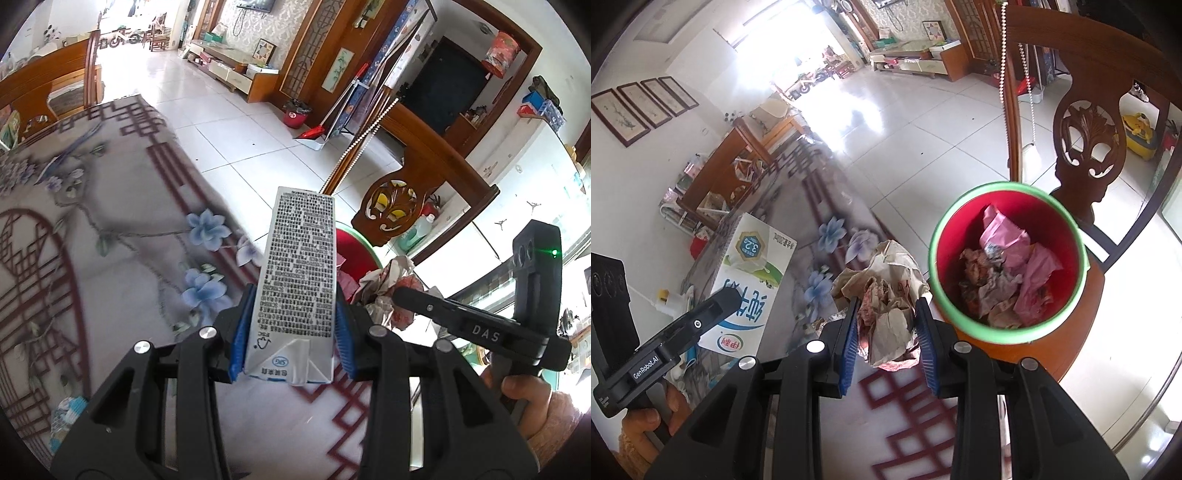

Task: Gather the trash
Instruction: 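Carry the milk carton and crumpled paper to the red bin and open both tools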

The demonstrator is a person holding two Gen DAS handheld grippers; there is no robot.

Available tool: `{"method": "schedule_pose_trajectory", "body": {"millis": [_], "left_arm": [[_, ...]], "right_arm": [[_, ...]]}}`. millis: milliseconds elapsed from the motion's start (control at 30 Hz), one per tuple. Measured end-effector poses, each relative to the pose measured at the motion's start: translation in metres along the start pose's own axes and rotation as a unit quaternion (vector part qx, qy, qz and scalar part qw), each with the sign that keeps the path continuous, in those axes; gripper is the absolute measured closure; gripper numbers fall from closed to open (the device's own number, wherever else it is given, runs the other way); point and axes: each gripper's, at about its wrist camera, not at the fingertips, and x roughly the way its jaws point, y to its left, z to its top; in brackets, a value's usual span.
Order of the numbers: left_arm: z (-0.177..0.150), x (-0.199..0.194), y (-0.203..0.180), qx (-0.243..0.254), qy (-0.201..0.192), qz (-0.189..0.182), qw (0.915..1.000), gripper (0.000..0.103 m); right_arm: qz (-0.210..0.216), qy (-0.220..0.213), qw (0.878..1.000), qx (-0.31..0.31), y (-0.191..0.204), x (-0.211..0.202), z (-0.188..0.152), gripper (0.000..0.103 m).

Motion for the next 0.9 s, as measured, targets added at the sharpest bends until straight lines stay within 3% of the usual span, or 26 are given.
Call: {"method": "schedule_pose_trajectory", "body": {"millis": [600,667,700,733,767,900], "left_arm": [[0.03,0.077,-0.057,0.02,0.034,-0.018,0.9991,0.065],[0.034,0.089,-0.064,0.024,0.042,-0.027,0.9985,0.064],[0.035,0.094,-0.068,0.027,0.046,-0.031,0.9981,0.053],[0.036,0.097,-0.07,0.027,0.045,-0.031,0.9982,0.031],[0.037,0.097,-0.072,0.026,0.035,-0.029,0.9986,0.024],[0.034,0.092,-0.069,0.019,0.03,-0.036,0.9987,0.02]], "right_arm": [[-0.015,-0.022,0.999,0.024,-0.074,-0.008,0.046,0.073],[-0.017,-0.024,0.999,0.027,-0.082,-0.005,0.054,0.067],[-0.016,-0.028,0.999,0.03,-0.085,-0.005,0.056,0.063],[-0.018,-0.032,0.999,0.034,-0.088,-0.005,0.059,0.045],[-0.019,-0.039,0.998,0.038,-0.091,-0.006,0.062,0.031],[-0.036,-0.051,0.997,0.043,-0.099,-0.006,0.071,0.029]]}}
